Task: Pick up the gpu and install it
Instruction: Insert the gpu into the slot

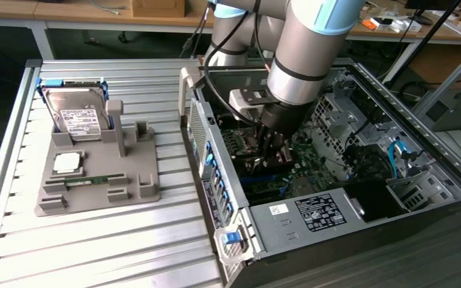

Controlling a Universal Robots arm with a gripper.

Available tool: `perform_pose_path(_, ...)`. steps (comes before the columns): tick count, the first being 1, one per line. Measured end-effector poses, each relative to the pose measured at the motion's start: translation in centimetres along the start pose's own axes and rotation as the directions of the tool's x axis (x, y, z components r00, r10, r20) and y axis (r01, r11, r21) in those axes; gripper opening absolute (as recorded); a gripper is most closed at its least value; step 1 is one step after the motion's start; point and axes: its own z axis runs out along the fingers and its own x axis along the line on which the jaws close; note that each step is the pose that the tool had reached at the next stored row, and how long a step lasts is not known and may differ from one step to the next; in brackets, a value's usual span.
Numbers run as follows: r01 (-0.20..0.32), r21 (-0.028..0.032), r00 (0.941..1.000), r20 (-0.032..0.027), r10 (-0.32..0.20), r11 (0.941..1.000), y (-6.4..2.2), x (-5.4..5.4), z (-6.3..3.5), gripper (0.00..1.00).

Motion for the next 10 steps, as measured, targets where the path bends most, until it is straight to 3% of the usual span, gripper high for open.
perform_pose_path(10, 0.000, -0.0002, 1.0000, 0.0004, 0.000, 1.0000, -0.18, 0.10, 0.40, 0.27)
